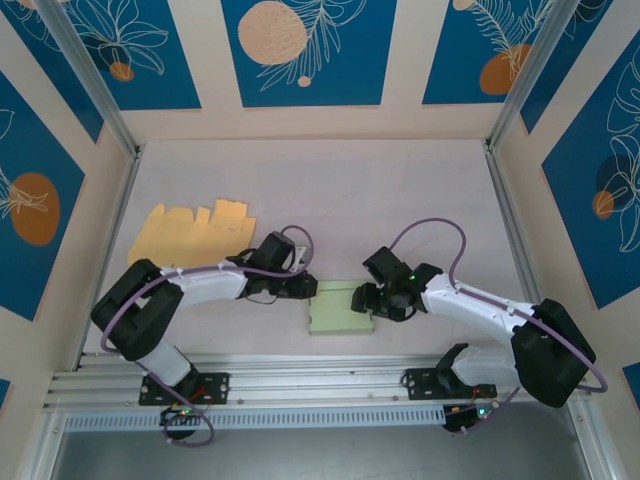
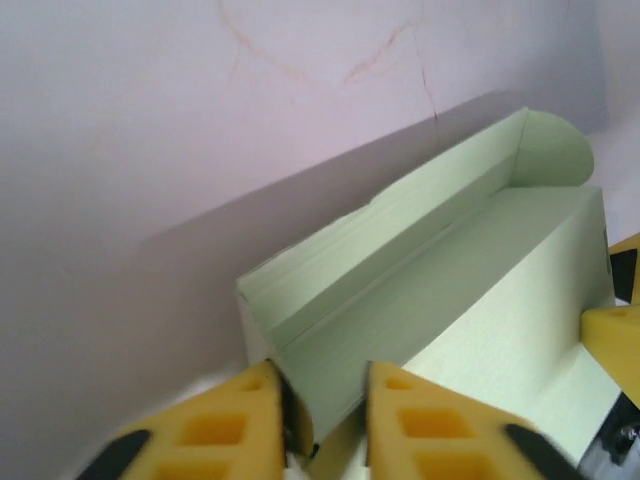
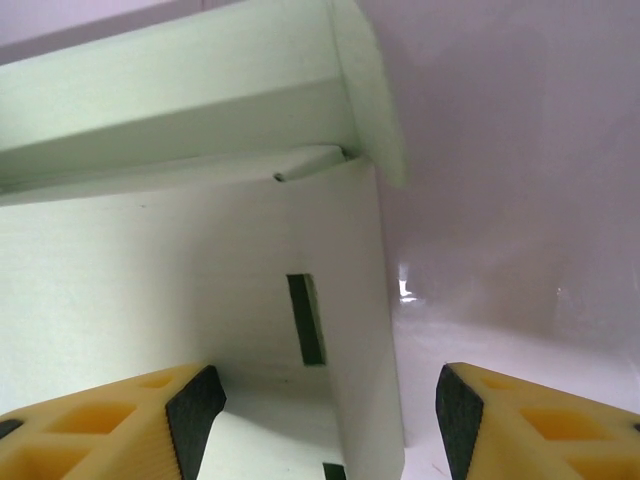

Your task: Fold the paper box

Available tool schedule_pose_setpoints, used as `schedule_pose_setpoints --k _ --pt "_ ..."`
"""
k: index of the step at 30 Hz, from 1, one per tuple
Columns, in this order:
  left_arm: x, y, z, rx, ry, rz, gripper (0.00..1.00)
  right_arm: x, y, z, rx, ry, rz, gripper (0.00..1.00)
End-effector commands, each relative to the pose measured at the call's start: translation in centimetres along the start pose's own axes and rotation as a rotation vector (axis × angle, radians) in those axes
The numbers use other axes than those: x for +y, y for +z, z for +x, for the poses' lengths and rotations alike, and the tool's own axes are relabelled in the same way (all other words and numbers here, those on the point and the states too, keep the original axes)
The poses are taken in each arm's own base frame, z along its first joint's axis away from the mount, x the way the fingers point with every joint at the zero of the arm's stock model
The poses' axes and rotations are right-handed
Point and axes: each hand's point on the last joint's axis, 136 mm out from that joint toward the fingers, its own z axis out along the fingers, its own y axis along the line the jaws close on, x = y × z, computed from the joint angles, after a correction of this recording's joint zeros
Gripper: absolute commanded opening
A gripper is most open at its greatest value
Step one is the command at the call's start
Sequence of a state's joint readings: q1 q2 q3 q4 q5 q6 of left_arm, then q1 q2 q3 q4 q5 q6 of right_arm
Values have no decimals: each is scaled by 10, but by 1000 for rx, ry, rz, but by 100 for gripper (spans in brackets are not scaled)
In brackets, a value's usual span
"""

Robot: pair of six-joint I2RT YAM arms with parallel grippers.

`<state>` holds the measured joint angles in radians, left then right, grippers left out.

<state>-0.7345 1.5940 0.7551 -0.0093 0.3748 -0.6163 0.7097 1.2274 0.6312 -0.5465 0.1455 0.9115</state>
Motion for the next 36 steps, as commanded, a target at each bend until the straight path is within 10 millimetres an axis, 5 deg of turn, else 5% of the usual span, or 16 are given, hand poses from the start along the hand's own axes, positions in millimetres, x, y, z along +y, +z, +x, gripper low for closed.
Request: schedule_pose_setpoints --k 1,4,10,13,16,22,29,36 --pt "-2 -1 -12 -49 78 -24 11 6 8 -17 -65 -7 -42 64" --pt "-7 -7 -37 -152 134 -28 0 13 3 -32 -106 -16 -74 64" --pt "4 -17 -84 -290 162 -62 0 19 -4 -65 -149 16 -167 67" --pt "3 -23 -94 -292 166 -65 16 20 -11 -71 -145 35 -201 68" --pt "-1 -31 -93 -278 171 -76 36 17 -22 -70 -159 36 -201 73" --pt "5 -40 -83 -260 153 -111 60 7 -35 -67 -171 66 -246 78" --pt "16 -32 -50 -132 107 -112 62 -1 -29 -68 -140 126 -319 75" --pt "24 -11 -33 -68 63 -71 59 -9 -23 -94 -151 139 -268 62"
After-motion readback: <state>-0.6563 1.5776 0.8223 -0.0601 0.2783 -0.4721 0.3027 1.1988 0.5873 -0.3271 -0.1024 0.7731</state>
